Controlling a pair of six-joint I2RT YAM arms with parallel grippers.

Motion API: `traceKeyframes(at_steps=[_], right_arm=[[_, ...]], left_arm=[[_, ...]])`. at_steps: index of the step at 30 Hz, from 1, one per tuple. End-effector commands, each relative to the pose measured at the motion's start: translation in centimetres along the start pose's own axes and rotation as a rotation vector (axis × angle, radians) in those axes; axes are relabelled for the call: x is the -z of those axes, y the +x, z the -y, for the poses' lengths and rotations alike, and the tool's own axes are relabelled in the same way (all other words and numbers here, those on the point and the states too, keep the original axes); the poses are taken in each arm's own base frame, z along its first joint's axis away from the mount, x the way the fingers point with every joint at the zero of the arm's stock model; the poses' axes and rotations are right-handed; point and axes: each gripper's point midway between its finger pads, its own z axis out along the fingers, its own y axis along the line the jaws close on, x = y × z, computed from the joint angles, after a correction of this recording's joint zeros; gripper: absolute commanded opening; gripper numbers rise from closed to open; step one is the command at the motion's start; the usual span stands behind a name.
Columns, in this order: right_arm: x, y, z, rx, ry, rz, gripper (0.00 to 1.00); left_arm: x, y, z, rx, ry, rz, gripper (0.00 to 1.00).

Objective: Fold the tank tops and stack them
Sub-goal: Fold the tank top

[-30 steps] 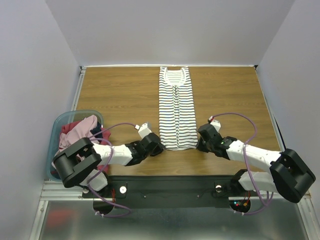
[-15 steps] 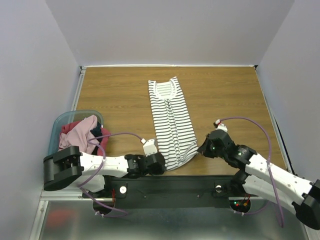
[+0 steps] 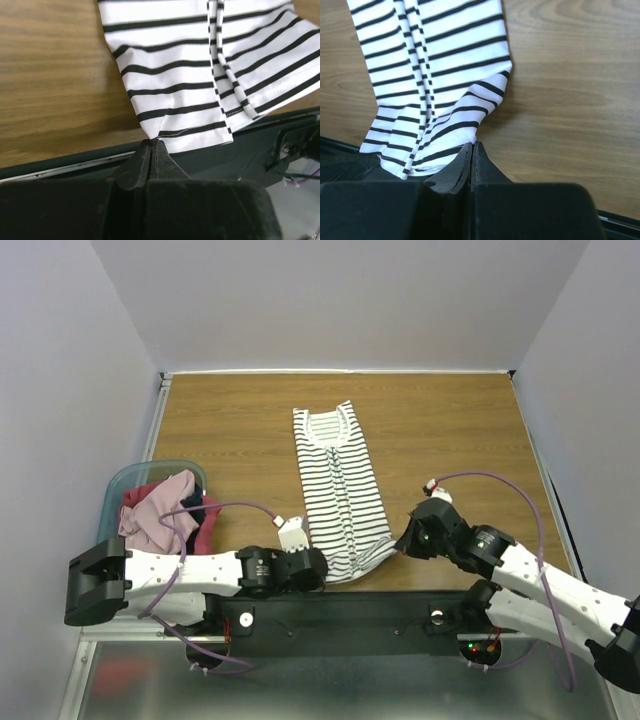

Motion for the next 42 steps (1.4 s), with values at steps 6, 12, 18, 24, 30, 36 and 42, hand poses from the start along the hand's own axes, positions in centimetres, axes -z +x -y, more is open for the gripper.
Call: traceKeyframes(at_steps=[6, 12, 18, 24, 30, 36, 42], right_arm=[[-0.6, -7.0, -5.1, 0.038, -0.020, 0.197, 0.00], [-1.8, -10.2, -6.9, 0.073, 0.021, 0.274, 0.00], [-3.3, -13.1, -8.4, 0.107, 0.066, 0.337, 0.00], [-5.2, -16.0, -9.1, 0.121, 0.091, 0.367, 0.00], [-6.8, -19.7, -9.3, 0.109, 0.085, 0.393, 0.00], [-9.4, -21.9, -9.3, 0.102, 0.083, 0.379, 0.00], [-12.1, -23.2, -8.9, 0.101, 0.093, 0.362, 0.00]], left_arm=[[0.2, -7.2, 0.9, 0.041, 0.000, 0.179, 0.00], [0.1, -12.6, 1.7, 0.033, -0.013, 0.285, 0.00], [-0.9, -17.1, 2.3, 0.005, -0.045, 0.340, 0.00], [-2.4, -20.8, 2.5, -0.001, -0.082, 0.369, 0.00], [-3.4, -24.5, 2.0, 0.009, -0.107, 0.394, 0.00], [-4.9, -27.0, 1.6, 0.001, -0.132, 0.388, 0.00], [-6.8, -29.1, 1.0, 0.004, -0.149, 0.378, 0.00]])
